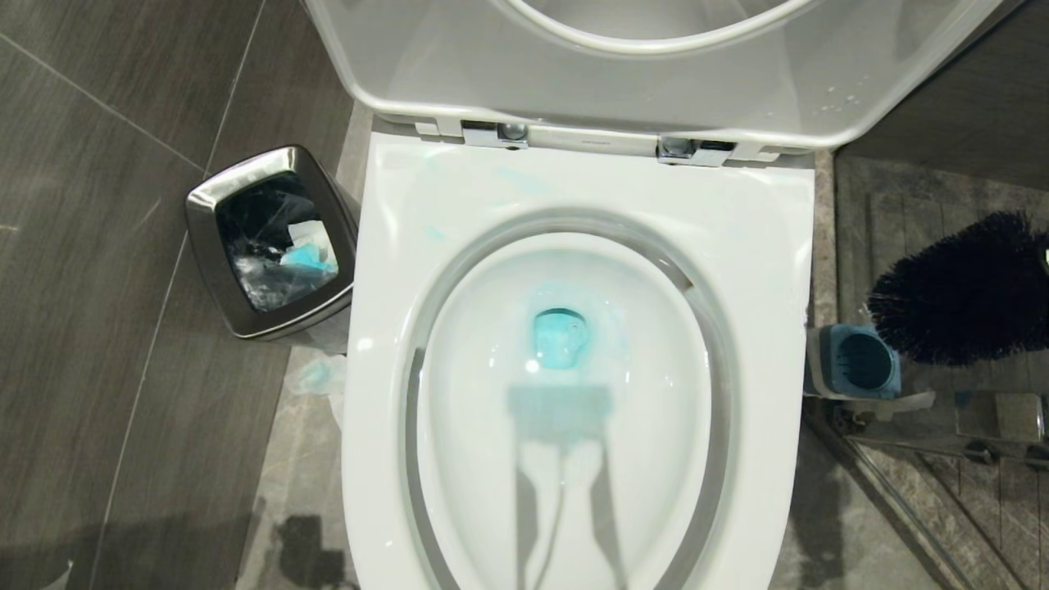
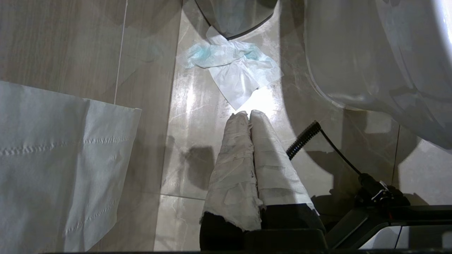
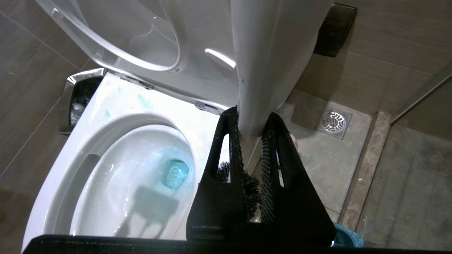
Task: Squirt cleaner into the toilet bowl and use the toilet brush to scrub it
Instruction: Scrub the toilet bowl
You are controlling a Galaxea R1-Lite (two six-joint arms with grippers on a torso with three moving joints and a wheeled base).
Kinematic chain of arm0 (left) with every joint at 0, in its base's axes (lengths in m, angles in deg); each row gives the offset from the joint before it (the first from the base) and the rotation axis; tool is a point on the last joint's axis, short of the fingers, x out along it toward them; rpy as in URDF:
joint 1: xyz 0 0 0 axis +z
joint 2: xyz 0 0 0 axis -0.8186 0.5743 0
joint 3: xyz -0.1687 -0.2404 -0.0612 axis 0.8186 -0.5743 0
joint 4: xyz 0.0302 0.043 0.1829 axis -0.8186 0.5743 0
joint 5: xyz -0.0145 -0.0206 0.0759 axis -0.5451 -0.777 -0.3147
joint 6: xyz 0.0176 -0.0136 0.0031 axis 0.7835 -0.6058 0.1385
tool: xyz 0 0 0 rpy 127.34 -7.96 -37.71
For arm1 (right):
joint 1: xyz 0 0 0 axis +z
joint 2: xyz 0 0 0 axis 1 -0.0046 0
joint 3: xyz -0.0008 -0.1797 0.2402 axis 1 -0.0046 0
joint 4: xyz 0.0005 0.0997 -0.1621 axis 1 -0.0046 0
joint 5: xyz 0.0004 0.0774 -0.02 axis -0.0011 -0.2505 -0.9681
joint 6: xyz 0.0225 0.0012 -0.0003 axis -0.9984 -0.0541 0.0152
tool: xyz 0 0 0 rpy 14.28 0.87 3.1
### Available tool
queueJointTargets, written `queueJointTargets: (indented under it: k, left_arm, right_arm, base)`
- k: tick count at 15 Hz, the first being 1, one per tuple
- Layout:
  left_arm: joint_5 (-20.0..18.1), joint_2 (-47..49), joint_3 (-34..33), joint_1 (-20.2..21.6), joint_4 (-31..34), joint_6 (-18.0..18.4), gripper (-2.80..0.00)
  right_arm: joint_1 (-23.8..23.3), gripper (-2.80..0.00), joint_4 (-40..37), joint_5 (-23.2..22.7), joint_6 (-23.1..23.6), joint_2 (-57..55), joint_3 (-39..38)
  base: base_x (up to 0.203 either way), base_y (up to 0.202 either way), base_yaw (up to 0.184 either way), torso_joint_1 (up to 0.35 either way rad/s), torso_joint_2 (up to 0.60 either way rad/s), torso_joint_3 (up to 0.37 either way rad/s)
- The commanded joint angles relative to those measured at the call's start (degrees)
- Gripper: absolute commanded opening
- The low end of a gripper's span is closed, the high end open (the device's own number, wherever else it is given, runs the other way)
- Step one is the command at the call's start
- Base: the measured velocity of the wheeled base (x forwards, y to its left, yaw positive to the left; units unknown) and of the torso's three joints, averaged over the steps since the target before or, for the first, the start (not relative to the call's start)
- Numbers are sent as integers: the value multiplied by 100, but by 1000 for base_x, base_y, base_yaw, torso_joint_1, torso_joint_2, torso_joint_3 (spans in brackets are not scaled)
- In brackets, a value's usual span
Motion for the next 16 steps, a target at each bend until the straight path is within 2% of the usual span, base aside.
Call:
queueJointTargets:
  k: [1, 11, 16]
  left_arm:
    - [0, 2, -9, 2, -1, 1, -280]
    - [0, 2, -9, 2, -1, 1, -280]
    - [0, 2, -9, 2, -1, 1, -280]
  right_arm:
    - [-1, -280, -1, -10, -2, -96, 35]
    - [-2, -280, -2, -19, 68, -253, 307]
    - [6, -280, -18, -63, 68, -253, 289]
  base:
    - [0, 0, 0, 0, 0, 0]
    - [0, 0, 0, 0, 0, 4]
    - [0, 0, 0, 6, 4, 167]
